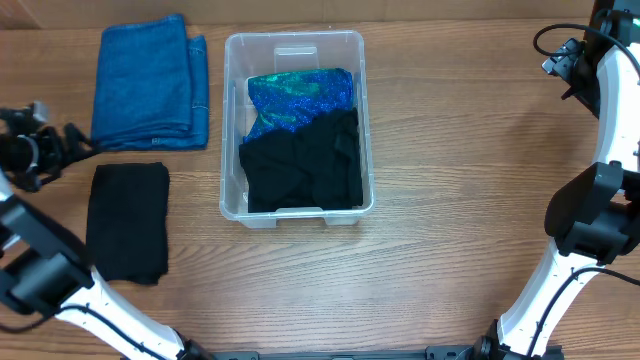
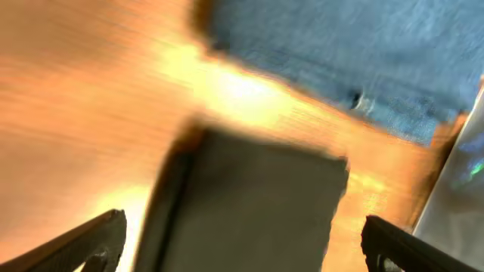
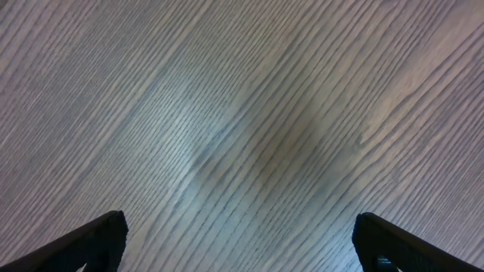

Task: Pack container
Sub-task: 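Grasp the left black cloth with the left gripper and lift it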

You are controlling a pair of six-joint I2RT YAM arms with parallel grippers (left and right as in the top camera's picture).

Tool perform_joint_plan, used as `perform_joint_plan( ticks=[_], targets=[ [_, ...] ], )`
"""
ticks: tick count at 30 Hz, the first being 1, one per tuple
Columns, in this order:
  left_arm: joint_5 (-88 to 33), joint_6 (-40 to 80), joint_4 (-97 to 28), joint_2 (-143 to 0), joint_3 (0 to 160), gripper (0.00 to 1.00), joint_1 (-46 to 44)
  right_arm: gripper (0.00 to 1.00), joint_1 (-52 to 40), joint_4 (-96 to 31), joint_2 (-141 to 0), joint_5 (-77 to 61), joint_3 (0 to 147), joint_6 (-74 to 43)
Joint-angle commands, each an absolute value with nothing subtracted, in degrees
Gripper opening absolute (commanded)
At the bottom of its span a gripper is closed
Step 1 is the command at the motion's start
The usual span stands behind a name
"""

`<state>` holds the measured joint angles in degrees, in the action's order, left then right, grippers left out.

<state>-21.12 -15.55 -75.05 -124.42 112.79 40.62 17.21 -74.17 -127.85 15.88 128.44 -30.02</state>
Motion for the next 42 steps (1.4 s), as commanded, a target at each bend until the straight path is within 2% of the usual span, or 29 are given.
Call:
perform_joint_plan(
  ticks=[1,7,9,11,15,24,30,42],
  targets=[
    [-12.27,-17.37,-81.93,-121.75,112.81,1.00,40.47,1.00,17.43,-73.97,-127.76,16.67,128.51,-30.26],
    [-10.96,-18.22,-83.07,-121.78,101.67,1.00,39.27,1.00,17.43,-73.95,-127.76,16.67,128.53,-30.26],
    [-11.03,-18.00,-80.23,-121.78,97.62,1.00,39.35,1.00,17.43,-73.95,-127.76,16.67,128.51,-30.26],
    [-4.71,-15.38,-73.38,-121.80,90.54,1.00,39.35,1.00,17.43,-73.97,-127.76,16.67,128.51,-30.26],
    [-0.19,-15.70,-65.12,-121.80,87.02,1.00,39.35,1.00,17.43,-73.95,-127.76,16.67,128.53,-30.26],
    [-2.90,-28.21,-61.80,-121.80,86.48,1.00,39.29,1.00,17.43,-73.97,-127.76,16.67,128.51,-30.26],
    [3.88,-30.79,-61.73,-121.80,86.48,1.00,39.35,1.00,17.43,-73.95,-127.76,16.67,128.51,-30.26],
    [2.98,-32.62,-59.55,-121.82,86.24,1.00,39.55,1.00,17.43,-73.95,-127.76,16.67,128.53,-30.26]
  ],
)
